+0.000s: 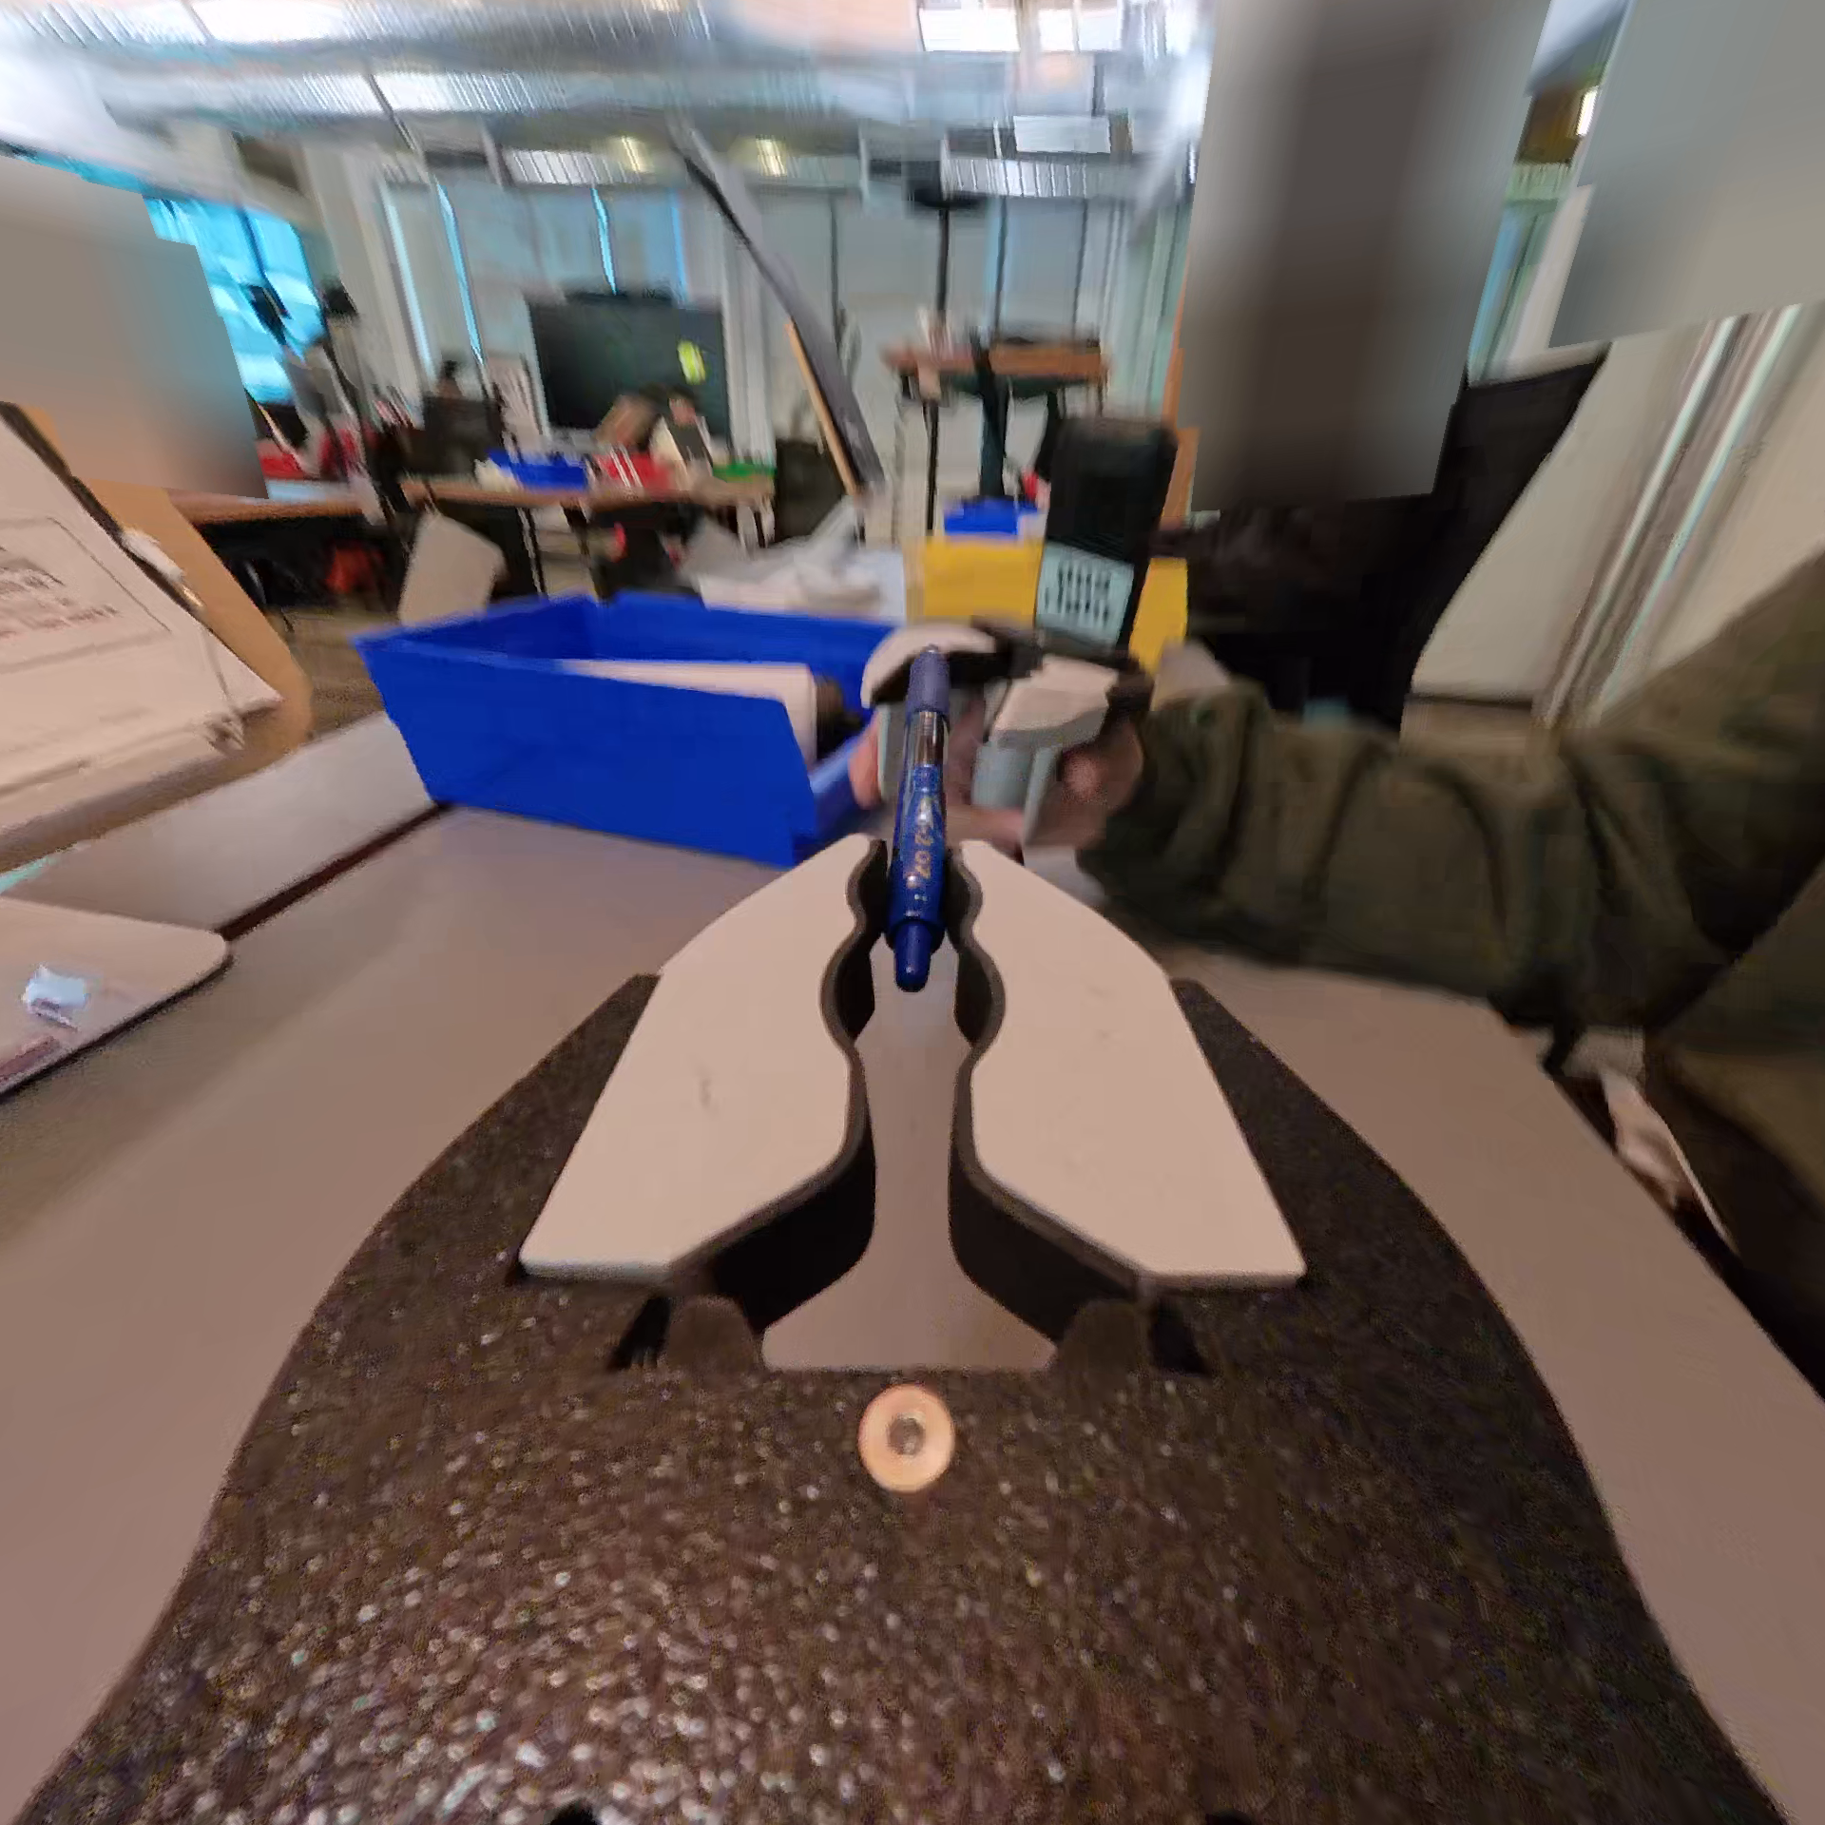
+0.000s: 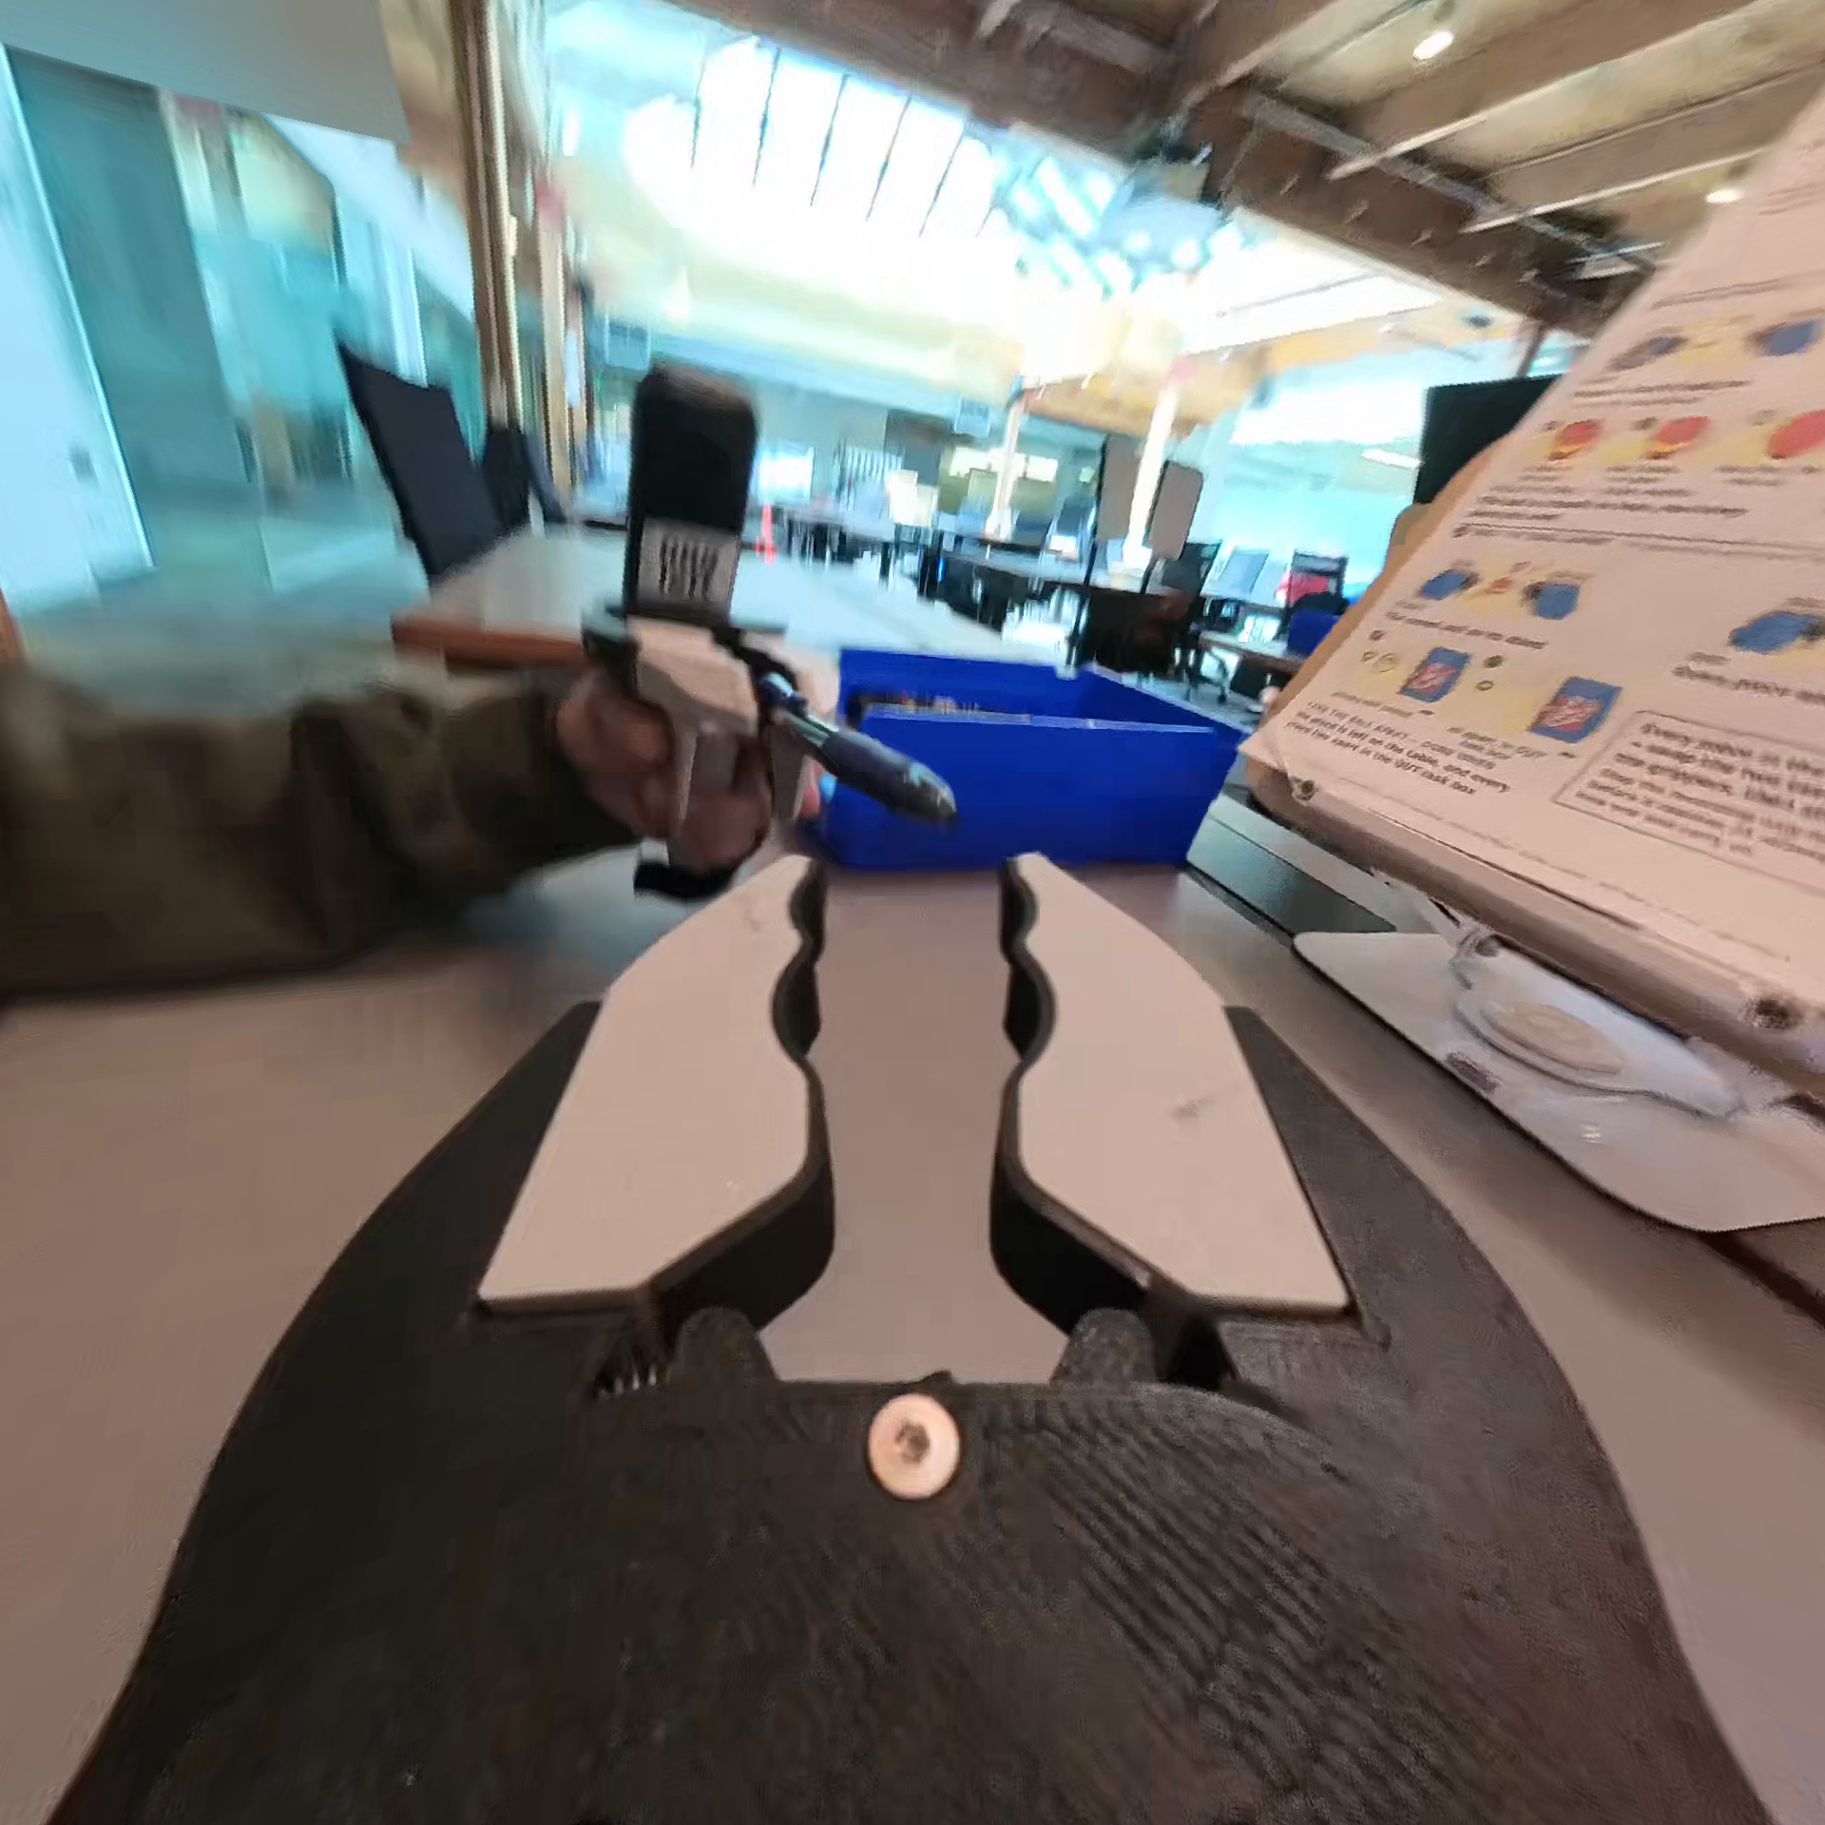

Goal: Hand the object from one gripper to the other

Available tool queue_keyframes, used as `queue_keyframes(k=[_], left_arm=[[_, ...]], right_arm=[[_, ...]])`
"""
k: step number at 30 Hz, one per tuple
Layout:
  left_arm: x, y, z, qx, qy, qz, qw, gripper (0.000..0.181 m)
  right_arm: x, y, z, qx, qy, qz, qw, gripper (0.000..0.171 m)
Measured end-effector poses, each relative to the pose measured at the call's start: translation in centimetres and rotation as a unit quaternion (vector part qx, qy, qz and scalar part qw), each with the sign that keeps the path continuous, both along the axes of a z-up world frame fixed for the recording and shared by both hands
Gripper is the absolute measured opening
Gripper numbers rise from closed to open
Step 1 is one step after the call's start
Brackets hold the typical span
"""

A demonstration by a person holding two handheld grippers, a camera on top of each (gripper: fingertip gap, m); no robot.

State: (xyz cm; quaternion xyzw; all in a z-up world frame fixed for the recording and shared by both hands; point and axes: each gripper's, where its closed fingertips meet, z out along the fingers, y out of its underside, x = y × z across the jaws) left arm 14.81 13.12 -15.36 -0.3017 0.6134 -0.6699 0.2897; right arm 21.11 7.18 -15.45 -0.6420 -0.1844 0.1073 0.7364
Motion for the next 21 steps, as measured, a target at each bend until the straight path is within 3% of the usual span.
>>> queue_keyframes(k=[3,7,9,14,20,21], left_arm=[[0.3,1.1,2.5,-0.105,-0.067,0.02,0.992,0.011],[1.3,0.3,2.6,-0.186,-0.084,0.001,0.979,0.011],[1.9,-1.0,1.7,-0.172,-0.072,-0.008,0.982,0.011],[2.4,-2.8,0.9,-0.132,-0.062,-0.02,0.989,0.011],[2.8,-3.4,0.0,-0.1,-0.053,-0.014,0.993,0.01],[2.8,-3.6,0.0,-0.099,-0.054,-0.017,0.993,0.01]], right_arm=[[0.9,0.4,1.8,0.023,0.151,0.015,0.988,0.052],[0.1,1.0,3.2,0.073,0.26,0.039,0.962,0.047],[-0.4,1.6,3.0,0.075,0.268,0.03,0.96,0.045],[-2.1,1.7,2.9,0.088,0.221,0.035,0.971,0.009],[-2.1,1.9,2.5,0.077,0.229,0.036,0.97,0.02],[-2.1,1.9,2.5,0.077,0.228,0.034,0.97,0.014]])
